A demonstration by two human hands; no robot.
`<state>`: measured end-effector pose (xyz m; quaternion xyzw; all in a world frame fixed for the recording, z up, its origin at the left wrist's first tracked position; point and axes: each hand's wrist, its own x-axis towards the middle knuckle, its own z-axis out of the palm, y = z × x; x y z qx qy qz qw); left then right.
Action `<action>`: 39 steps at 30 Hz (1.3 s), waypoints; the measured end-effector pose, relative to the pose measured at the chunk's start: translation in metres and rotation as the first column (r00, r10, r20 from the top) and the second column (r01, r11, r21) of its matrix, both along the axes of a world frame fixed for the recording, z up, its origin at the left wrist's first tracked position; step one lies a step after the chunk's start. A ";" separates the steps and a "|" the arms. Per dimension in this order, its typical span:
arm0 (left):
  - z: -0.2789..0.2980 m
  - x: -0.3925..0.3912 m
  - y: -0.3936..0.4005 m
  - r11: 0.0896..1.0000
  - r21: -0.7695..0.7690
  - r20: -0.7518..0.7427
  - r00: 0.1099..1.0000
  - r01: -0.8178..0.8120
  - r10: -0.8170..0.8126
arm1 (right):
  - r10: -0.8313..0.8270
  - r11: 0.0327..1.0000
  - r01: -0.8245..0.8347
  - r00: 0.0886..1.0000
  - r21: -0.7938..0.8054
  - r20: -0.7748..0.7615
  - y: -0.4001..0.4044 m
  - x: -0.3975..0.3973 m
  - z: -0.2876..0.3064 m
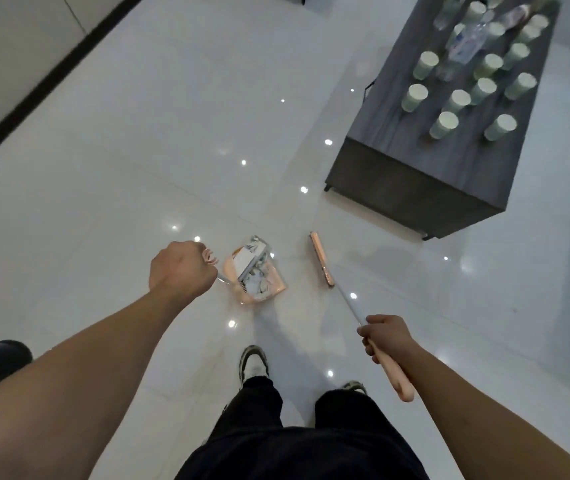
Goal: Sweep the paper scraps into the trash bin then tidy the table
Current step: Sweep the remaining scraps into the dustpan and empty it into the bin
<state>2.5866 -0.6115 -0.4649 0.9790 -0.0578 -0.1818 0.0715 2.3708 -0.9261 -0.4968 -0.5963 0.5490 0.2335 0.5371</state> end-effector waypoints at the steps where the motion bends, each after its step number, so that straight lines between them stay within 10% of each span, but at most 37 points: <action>1: 0.002 0.000 -0.021 0.999 0.000 -0.002 0.999 0.049 -0.049 | -0.049 0.999 0.049 0.999 -0.005 0.000 -0.011 -0.014 0.002; 26: -0.006 -0.158 -0.642 0.725 0.040 0.012 0.725 0.688 -0.689 | -0.753 0.639 0.747 0.656 -0.182 0.050 -0.477 -0.285 -0.020; 39: -0.023 -0.180 -0.725 0.721 0.092 0.029 0.722 0.687 -0.692 | -0.429 0.898 0.395 0.883 -0.193 -0.192 -0.537 -0.316 -0.064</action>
